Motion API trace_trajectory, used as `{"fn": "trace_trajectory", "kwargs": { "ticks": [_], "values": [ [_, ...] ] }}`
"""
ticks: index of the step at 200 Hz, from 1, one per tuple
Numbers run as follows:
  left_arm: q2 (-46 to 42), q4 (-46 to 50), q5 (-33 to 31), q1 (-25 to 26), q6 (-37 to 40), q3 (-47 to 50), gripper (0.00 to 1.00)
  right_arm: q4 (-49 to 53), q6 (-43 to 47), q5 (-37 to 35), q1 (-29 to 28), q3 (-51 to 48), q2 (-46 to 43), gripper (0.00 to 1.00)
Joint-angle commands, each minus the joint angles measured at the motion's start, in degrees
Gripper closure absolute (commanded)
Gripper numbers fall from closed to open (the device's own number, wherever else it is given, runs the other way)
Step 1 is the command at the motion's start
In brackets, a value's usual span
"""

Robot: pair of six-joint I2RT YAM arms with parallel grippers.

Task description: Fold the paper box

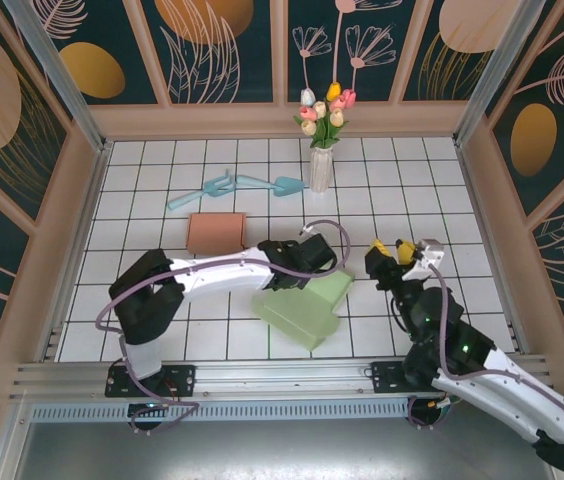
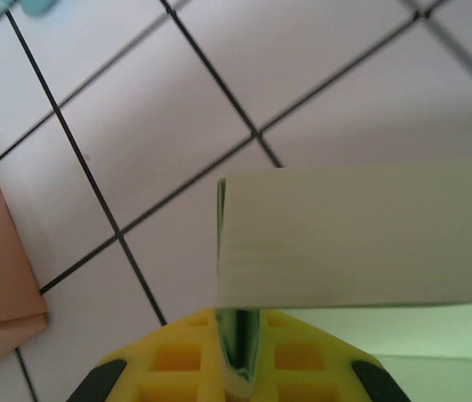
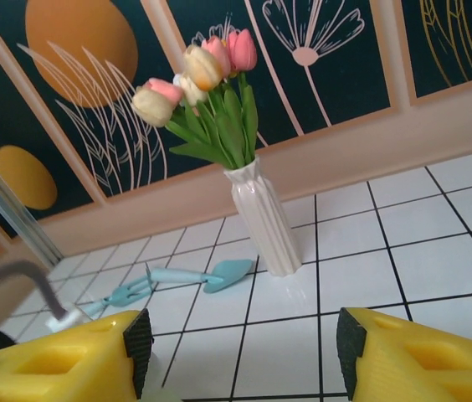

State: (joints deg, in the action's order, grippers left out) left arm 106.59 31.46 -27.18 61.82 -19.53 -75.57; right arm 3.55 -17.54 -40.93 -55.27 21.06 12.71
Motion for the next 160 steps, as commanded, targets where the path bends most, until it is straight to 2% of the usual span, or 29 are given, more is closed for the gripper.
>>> {"fn": "trace_trajectory", "kwargs": {
  "ticks": [1,20,52,93,113,127,133,160],
  "values": [
    [3.54,16.22,-0.66,-0.13,5.86,-4.43,1.00,0.65,-0.84,0.63,0.25,-1.85,-3.02,0.38],
    [8.43,22.97,-1.98,-0.12,6.00,-10.47,1.00,0.31,-1.37,2.61,0.25,-2.16,-2.70,0.38],
    [18.04,32.24,-9.68,-0.13,5.76,-20.97,1.00,0.44,-2.75,3.58,0.34,-2.64,-1.70,0.38],
    [24.03,35.61,-12.89,-0.12,7.71,-31.83,0.94,0.35,-2.81,3.16,0.39,-3.35,-1.69,0.38],
    [24.60,35.37,-13.18,-0.13,9.02,-35.96,0.88,0.30,-2.76,2.14,0.38,-3.73,-1.72,0.38],
    [25.03,35.55,-14.14,-0.13,9.24,-39.17,0.69,0.37,-2.68,1.34,0.42,-3.90,-1.65,0.38],
    [25.16,35.60,-14.57,-0.17,9.20,-40.44,0.64,0.45,-2.56,1.13,0.42,-3.92,-1.72,0.38],
    [25.43,36.14,-16.78,-0.12,7.26,-46.54,0.60,0.76,-2.06,-0.23,0.49,-3.82,-1.72,0.38]
  ]
}}
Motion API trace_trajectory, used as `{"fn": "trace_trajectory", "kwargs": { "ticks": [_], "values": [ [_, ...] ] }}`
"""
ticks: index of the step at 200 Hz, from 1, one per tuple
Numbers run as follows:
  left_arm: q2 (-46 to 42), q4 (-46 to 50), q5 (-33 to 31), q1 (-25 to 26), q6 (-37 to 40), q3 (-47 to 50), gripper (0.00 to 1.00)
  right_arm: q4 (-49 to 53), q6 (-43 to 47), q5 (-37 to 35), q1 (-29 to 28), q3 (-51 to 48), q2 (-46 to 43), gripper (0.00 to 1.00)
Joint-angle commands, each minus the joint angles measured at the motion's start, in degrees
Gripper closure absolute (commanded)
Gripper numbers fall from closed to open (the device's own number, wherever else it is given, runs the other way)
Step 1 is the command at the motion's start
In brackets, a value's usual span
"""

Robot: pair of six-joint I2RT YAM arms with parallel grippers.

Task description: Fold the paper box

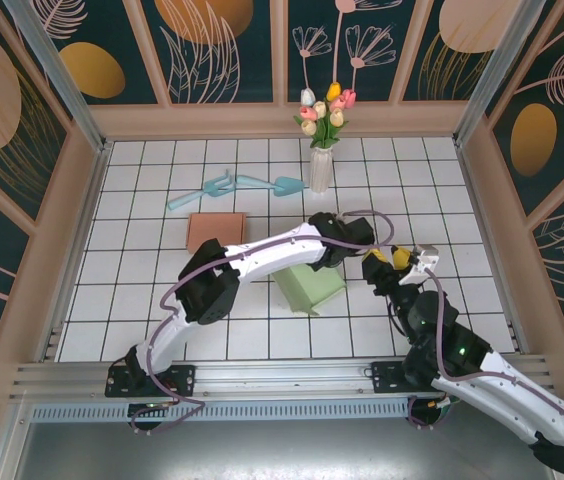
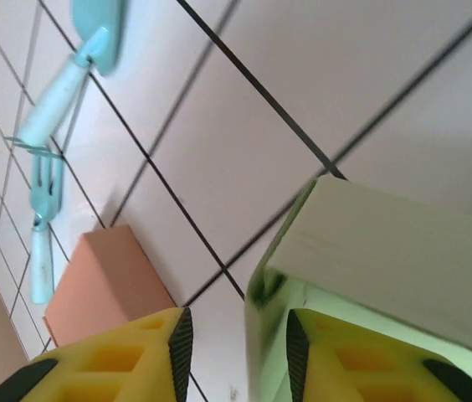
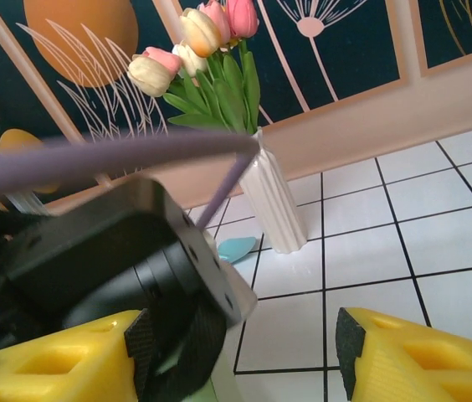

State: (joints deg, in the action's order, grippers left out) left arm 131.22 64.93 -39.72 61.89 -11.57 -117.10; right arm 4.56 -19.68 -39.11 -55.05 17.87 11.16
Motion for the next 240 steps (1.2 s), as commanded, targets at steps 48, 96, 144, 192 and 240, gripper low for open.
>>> {"fn": "trace_trajectory", "kwargs": {
  "ticks": [48,96,144,192,240],
  "values": [
    [-1.93,2.94,-5.38,-0.19,-8.57,-8.06,0.58,-0.43,0.70,-2.62,0.38,-1.08,0.13,0.38],
    [-23.09,-4.71,-1.62,-0.19,-27.13,10.77,0.51,-2.16,1.48,-0.85,0.47,-1.07,3.50,0.38],
    [-45.14,-26.49,11.41,-0.21,-35.43,31.43,0.39,-3.05,2.43,-0.70,0.64,-0.81,7.61,0.38],
    [-46.91,-34.73,18.26,-0.19,-48.52,41.17,0.26,-3.73,3.07,0.71,0.82,-0.68,9.41,0.38],
    [-36.19,-28.93,14.84,-0.19,-48.38,33.27,0.24,-4.82,3.95,4.27,0.80,-1.23,9.05,0.37]
  ]
}}
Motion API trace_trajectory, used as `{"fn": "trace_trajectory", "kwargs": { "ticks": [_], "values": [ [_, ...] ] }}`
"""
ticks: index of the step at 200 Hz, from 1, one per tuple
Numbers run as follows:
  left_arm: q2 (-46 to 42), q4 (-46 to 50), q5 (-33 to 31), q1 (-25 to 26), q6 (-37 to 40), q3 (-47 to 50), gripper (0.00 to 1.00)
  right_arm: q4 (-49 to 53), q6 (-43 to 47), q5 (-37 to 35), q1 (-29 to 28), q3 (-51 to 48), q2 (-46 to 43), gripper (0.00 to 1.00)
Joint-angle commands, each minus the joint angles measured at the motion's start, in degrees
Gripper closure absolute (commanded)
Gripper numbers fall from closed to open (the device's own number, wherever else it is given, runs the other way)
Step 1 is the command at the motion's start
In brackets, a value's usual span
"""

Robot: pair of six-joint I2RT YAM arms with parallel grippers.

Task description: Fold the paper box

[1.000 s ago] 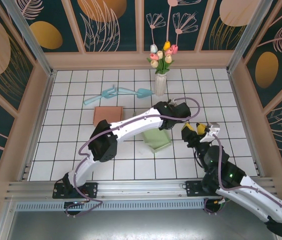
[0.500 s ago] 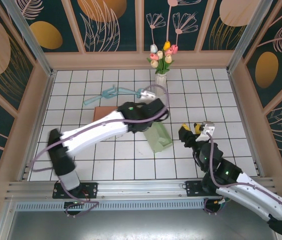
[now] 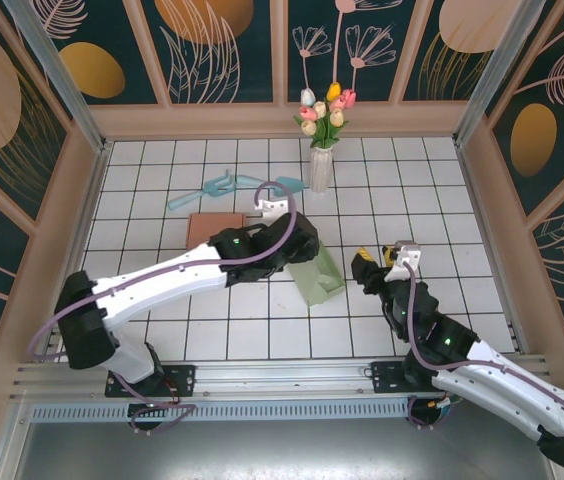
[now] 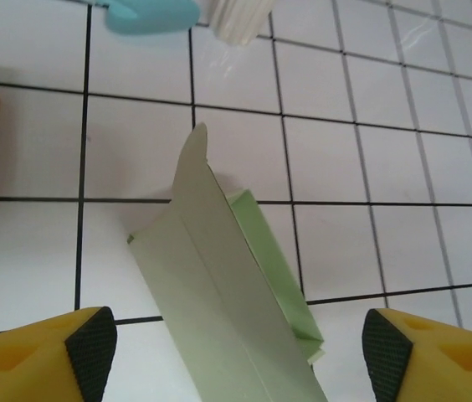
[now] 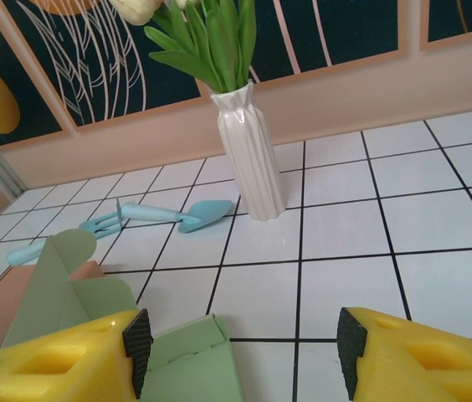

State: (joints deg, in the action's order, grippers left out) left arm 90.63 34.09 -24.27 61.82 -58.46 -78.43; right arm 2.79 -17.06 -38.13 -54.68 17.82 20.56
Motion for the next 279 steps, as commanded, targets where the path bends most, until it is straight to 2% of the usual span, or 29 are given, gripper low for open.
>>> {"fn": "trace_trajectory", "kwargs": {
  "ticks": [1,44,82,97,118,155,170,178,196,209,230,256,265,279],
  "values": [
    [4.61,2.02,-0.52,-0.12,-1.45,-5.58,0.24,-3.14,1.37,3.44,0.44,-1.20,-0.34,0.37],
    [11.75,7.75,2.35,-0.18,0.77,-10.79,0.32,-4.24,1.73,5.71,0.49,-1.60,-0.26,0.37],
    [14.15,13.66,3.87,-0.18,2.93,-12.09,0.40,-3.54,1.63,5.92,0.52,-1.10,-0.34,0.37],
    [13.90,14.28,4.49,-0.17,3.51,-11.55,0.49,-3.45,1.75,5.73,0.49,-1.21,-0.45,0.37],
    [12.67,14.19,5.56,-0.12,4.67,-11.37,0.66,-3.69,2.09,5.65,0.53,-1.33,-0.48,0.37],
    [13.31,21.37,2.02,-0.12,9.12,-17.52,0.89,-3.64,2.38,5.54,0.50,-1.39,-0.43,0.37],
    [14.75,24.75,0.64,-0.12,14.24,-21.30,1.00,-3.73,2.71,5.69,0.53,-1.47,-0.44,0.37],
    [15.52,26.52,-0.14,-0.12,17.62,-23.33,1.00,-4.14,3.10,6.49,0.58,-1.60,-0.53,0.35],
    [15.16,28.58,-1.50,-0.12,26.33,-25.58,1.00,-7.26,5.29,9.94,0.91,-2.74,-1.08,0.20],
    [12.93,27.44,-4.07,-0.13,32.35,-24.31,1.00,-9.41,6.15,13.54,1.52,-3.10,-1.63,0.17],
    [7.98,21.00,-5.53,-0.13,43.60,-18.81,1.00,-12.99,9.84,17.98,2.92,-2.41,-1.22,0.16],
    [1.66,11.61,-14.73,-0.13,56.69,-12.03,1.00,-21.41,15.19,14.43,5.83,-2.71,0.28,0.14],
    [-0.78,6.93,-15.25,-0.13,62.88,-8.32,1.00,-26.06,17.34,14.89,7.95,-3.48,1.08,0.15],
    [-5.49,-2.12,-14.08,-0.12,71.85,-1.03,1.00,-32.41,22.15,20.00,12.45,-4.25,3.90,0.16]
  ]
}}
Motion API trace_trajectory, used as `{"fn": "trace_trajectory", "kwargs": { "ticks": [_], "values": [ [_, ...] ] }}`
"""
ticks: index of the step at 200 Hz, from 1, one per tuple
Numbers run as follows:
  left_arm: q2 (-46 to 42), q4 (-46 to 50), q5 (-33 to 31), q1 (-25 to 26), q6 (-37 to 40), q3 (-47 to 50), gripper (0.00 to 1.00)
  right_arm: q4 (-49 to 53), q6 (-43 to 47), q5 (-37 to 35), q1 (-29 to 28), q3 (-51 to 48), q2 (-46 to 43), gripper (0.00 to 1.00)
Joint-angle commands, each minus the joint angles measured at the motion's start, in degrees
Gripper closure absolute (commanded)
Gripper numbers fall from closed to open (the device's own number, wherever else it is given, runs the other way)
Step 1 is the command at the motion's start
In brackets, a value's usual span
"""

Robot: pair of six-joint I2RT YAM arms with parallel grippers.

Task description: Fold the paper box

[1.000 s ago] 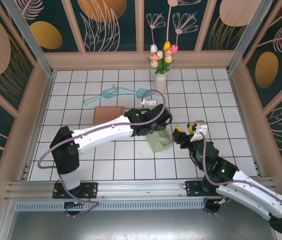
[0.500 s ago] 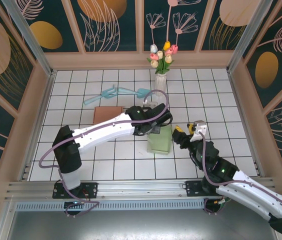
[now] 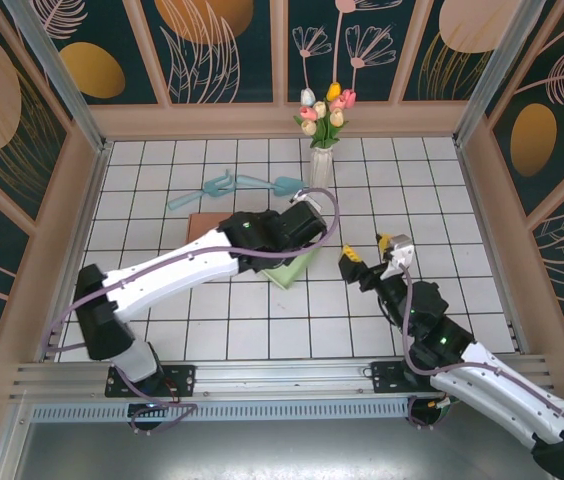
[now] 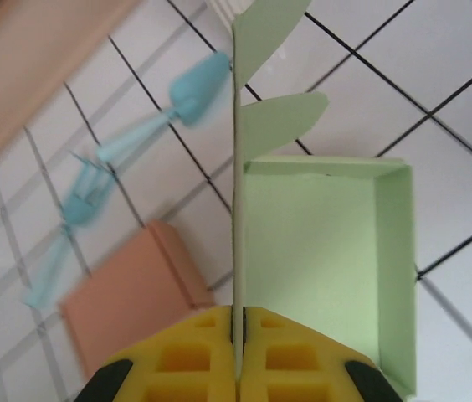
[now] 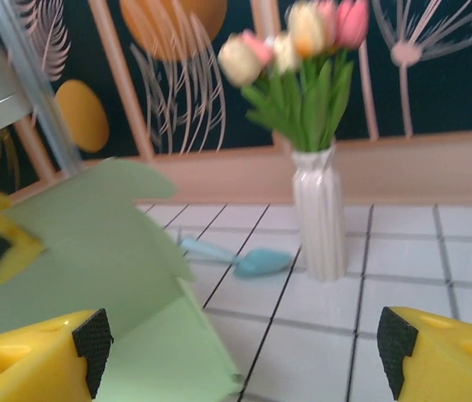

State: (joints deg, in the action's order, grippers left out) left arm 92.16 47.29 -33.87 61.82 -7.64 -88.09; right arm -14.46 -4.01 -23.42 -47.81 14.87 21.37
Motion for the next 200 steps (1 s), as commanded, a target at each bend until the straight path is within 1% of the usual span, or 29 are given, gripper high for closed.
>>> {"fn": "trace_trajectory", "kwargs": {
  "ticks": [1,16,23,26,31,34,45,51,58,78,98,110,133,152,168,185,200],
  "values": [
    [-7.44,-15.79,-4.34,-0.12,21.76,9.12,1.00,-15.47,9.37,5.74,5.78,-1.23,3.39,0.16],
    [-12.20,-19.92,0.05,-0.12,28.21,14.41,1.00,-15.94,12.00,12.72,11.93,1.63,8.85,0.16],
    [-14.60,-22.01,2.21,-0.12,30.31,16.67,0.97,-14.28,12.10,16.63,15.39,4.11,11.57,0.16],
    [-15.73,-23.05,3.22,-0.17,31.19,17.82,0.96,-13.38,12.10,18.41,16.01,5.10,12.68,0.16],
    [-17.55,-24.95,4.70,-0.12,32.31,19.53,0.95,-11.93,12.58,22.01,19.40,7.03,14.46,0.17],
    [-18.61,-25.84,5.69,-0.12,32.81,20.48,0.95,-11.11,13.27,25.53,20.88,8.08,15.48,0.17],
    [-22.16,-28.59,9.00,-0.21,34.14,23.23,0.97,-7.15,17.11,35.70,24.94,11.95,18.78,0.18],
    [-23.75,-29.41,10.48,-0.23,34.57,24.20,1.00,-4.87,20.91,40.37,26.22,14.08,20.33,0.19],
    [-25.21,-30.07,11.87,-0.19,34.86,24.92,1.00,-0.78,26.34,44.88,26.88,16.51,21.74,0.19],
    [-26.38,-28.00,15.49,-0.17,35.32,24.11,1.00,9.47,42.31,52.35,26.87,20.74,23.36,0.21],
    [-25.44,-26.69,15.76,-0.17,35.00,23.23,1.00,15.40,52.69,56.68,26.85,21.80,23.50,0.20],
    [-24.65,-26.37,15.94,-0.15,34.78,23.14,1.00,18.21,56.02,58.19,26.82,23.07,24.00,0.20],
    [-23.07,-25.80,16.78,-0.13,34.36,22.97,1.00,22.18,59.49,59.66,26.81,26.02,25.44,0.22],
    [-22.14,-25.49,17.00,-0.15,34.30,23.07,1.00,22.06,60.26,59.37,26.85,26.60,26.38,0.24],
    [-21.77,-25.23,17.88,-0.12,34.61,23.31,1.00,21.39,60.61,58.89,26.31,26.33,27.63,0.31],
    [-21.59,-25.03,19.07,-0.13,34.88,23.41,1.00,20.52,61.80,57.94,24.40,25.63,28.59,0.36],
    [-21.58,-24.92,19.86,-0.14,34.97,23.58,1.00,19.82,62.76,57.58,22.51,25.04,29.08,0.37]
  ]
}}
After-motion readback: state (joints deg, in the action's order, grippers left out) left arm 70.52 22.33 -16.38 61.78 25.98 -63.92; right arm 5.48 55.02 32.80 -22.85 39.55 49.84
